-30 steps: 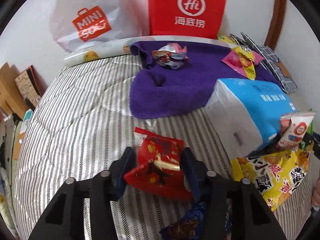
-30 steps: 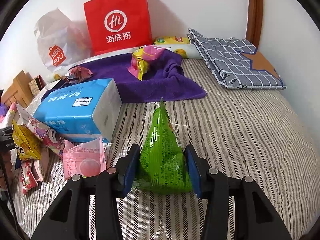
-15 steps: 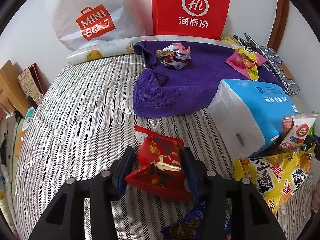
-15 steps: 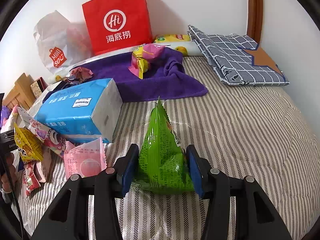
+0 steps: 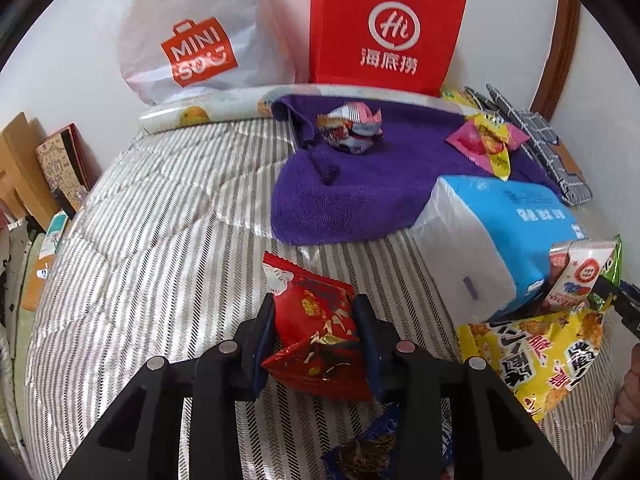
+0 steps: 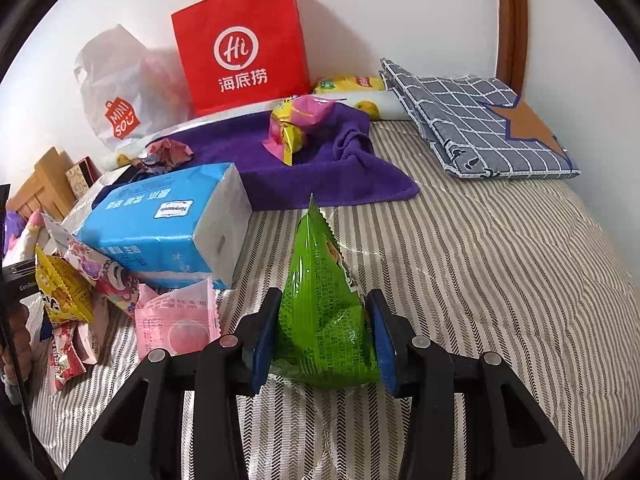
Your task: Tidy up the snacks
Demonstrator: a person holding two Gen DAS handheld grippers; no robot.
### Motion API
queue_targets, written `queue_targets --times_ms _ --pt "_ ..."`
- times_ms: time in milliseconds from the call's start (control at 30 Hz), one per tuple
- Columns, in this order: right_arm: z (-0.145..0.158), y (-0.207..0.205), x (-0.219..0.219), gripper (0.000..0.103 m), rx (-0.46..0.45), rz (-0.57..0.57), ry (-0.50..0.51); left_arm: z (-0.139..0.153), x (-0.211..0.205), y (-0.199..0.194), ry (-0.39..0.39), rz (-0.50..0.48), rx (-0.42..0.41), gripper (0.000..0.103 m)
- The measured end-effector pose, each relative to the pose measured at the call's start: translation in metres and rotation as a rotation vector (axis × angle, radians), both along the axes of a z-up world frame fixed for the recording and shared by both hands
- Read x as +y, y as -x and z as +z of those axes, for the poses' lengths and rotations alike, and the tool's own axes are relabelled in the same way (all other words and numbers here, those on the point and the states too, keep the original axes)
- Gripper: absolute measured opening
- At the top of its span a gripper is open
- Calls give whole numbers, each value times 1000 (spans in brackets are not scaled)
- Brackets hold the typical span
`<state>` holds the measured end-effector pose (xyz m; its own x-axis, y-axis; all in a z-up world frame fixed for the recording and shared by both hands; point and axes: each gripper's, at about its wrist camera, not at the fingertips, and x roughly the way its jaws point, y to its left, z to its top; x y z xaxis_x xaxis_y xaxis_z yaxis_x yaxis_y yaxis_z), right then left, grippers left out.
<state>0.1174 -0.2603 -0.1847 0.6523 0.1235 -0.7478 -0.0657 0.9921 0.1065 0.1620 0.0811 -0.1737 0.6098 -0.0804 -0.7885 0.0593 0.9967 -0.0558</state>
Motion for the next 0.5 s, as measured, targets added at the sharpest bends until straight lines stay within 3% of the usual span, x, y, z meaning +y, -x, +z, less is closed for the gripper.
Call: queue_targets --times_ms 267,500 --pt "28 10 1 43 -51 -8 -21 29 10 19 61 37 -54 35" --pt "78 12 17 43 -131 1 -4 82 4 40 106 37 -161 35"
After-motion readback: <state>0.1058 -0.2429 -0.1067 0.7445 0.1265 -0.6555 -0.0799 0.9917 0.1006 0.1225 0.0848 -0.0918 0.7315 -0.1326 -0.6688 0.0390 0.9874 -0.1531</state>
